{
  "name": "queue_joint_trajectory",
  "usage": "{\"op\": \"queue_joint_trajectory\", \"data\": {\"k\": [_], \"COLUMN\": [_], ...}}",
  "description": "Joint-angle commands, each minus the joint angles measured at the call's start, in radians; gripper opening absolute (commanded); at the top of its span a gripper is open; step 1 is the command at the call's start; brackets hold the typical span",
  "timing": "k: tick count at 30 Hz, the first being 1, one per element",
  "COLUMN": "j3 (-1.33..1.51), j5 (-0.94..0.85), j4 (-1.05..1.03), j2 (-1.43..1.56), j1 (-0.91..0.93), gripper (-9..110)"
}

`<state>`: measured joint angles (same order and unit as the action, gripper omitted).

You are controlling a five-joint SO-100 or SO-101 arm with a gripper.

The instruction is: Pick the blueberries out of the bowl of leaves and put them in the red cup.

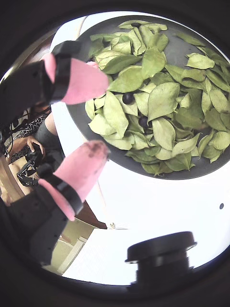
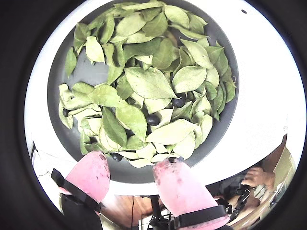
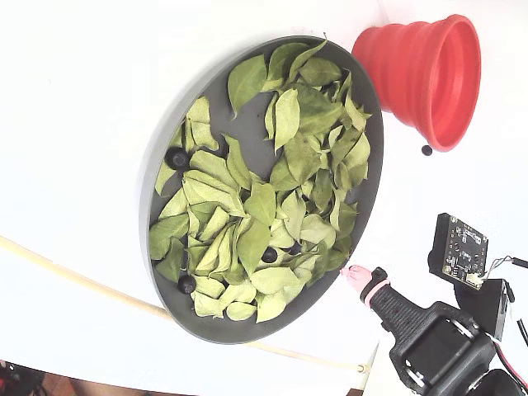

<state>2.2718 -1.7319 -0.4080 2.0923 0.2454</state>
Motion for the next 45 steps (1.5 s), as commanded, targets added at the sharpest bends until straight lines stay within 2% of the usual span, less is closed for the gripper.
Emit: {"op": "queue_joint_trajectory", "data": {"k": [1, 5, 18, 32, 40, 45], "j3": [0.020, 0.038, -0.011, -0.092, -0.115, -0.146], "j5": [-0.005, -0.006, -0.014, 0.034, 0.003, 0.008], "j4": [0.002, 0.135, 0.357, 0.506, 0.405, 0.410], "j2": [0.087, -0.049, -0.371, -0.609, -0.469, -0.512], "j1": [0.025, 0.035, 0.049, 0.012, 0.032, 0.041], "gripper": [18, 18, 18, 19, 20, 19]}}
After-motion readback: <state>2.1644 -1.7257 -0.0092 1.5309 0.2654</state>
